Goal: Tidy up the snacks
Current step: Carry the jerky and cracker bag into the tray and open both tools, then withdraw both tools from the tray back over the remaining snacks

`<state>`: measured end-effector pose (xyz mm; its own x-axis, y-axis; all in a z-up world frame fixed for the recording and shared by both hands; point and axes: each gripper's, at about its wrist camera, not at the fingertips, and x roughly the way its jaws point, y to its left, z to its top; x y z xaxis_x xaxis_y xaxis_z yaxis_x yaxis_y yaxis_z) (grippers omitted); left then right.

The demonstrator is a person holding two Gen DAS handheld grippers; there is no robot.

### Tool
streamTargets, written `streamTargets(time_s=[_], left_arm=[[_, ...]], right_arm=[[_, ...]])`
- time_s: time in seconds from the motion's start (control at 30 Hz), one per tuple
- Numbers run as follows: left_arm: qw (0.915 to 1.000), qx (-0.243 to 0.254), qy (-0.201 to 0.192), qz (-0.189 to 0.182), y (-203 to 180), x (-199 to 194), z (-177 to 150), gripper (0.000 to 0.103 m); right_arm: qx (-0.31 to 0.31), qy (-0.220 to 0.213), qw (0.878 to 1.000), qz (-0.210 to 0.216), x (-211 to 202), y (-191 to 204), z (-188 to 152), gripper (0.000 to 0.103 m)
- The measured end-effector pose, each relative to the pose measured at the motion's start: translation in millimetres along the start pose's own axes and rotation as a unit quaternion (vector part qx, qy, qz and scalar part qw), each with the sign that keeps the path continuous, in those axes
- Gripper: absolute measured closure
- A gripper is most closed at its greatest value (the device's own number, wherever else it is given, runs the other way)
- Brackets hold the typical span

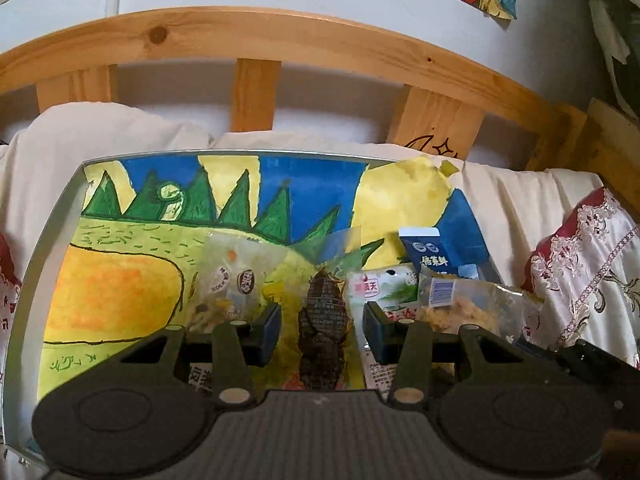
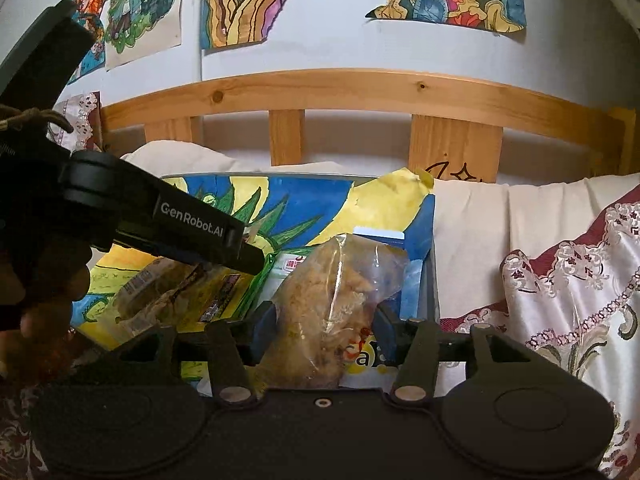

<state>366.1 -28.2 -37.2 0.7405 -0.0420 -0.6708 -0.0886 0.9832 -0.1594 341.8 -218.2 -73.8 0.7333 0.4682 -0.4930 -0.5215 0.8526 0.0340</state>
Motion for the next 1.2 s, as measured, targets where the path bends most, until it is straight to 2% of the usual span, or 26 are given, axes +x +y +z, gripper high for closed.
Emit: streamTargets(time_s=[0.07,0.13,0.3,0.43,0.8,1.03,1.2], left_arm=[[1.0000,-0.004,0.002,0.003,2,0,0,0.053],[0.9999,-0.012,0.001,-0.001,5,0,0,0.046],[0.9997,-0.021,-0.012,-0.010,7,-7,-1,0.037],[0.9990,-0.026,-0.033,-0.011,8,-20,-2,0.023],[0.9947,-0.035,-0.095,0.019,21,-78,-8,0.004],[0.9897,-0.049,-0.126,0.049,37,-127,-27,0.001],[0.9885,-0.058,-0.127,0.057,49,-156,-50,0.001]], right_arm=[[-0.001,-0.001,1.000,0.000,0,0,0,0.046],[0.000,-0.002,1.000,-0.001,-1,0,0,0.045],[0.001,-0.006,1.000,-0.004,-3,-1,0,0.032],[0.003,-0.014,1.000,-0.007,-7,0,1,0.024],[0.007,-0.060,0.998,-0.020,-40,7,13,0.005],[0.010,-0.098,0.995,-0.033,-80,17,17,0.001],[0.014,-0.113,0.993,-0.043,-109,28,15,0.001]])
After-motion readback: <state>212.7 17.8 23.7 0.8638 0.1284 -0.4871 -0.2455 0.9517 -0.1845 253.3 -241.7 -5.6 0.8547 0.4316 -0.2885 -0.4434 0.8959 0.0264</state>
